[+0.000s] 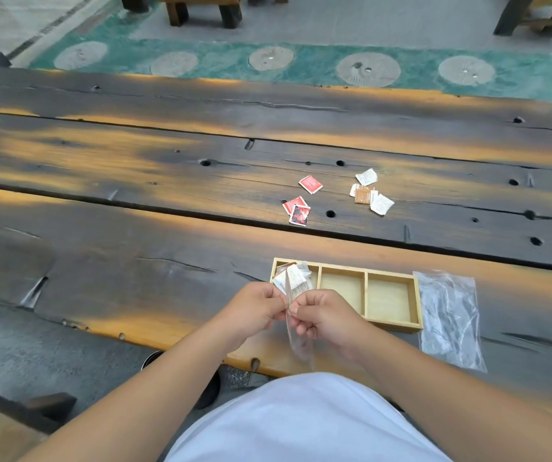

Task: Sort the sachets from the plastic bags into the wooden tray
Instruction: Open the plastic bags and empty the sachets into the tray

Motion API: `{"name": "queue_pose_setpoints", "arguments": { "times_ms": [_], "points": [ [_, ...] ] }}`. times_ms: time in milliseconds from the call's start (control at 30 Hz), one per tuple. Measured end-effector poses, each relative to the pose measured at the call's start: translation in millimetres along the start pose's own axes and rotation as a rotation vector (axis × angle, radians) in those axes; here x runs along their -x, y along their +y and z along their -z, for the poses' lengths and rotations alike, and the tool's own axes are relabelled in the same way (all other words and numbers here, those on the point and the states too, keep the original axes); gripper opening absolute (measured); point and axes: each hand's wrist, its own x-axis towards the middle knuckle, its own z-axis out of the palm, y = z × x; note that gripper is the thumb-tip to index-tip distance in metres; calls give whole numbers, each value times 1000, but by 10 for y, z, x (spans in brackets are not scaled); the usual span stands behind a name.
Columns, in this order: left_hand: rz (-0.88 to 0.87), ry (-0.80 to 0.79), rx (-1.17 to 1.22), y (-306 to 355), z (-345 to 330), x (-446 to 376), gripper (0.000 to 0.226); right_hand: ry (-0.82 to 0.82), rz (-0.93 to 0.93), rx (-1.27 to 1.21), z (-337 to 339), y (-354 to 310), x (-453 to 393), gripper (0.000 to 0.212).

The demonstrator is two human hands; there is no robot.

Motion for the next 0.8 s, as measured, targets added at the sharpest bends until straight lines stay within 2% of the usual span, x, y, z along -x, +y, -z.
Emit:
{"name": "queue_pose_setpoints", "arguments": {
  "times_ms": [267, 467, 633, 800],
  "points": [
    [2, 38, -60, 139, -169, -13, 12, 166, 94, 85, 38, 6, 122, 22],
    [11, -98, -5, 164, -206, -15, 23, 151, 120, 102, 90, 28, 126, 22],
    [-32, -112, -6, 200, -220, -62, 16, 146, 83, 3, 143, 16, 191, 21],
    [-49, -121, -49, 207, -225, -126, 18, 186, 65, -14, 161, 6, 229, 25]
  ]
}}
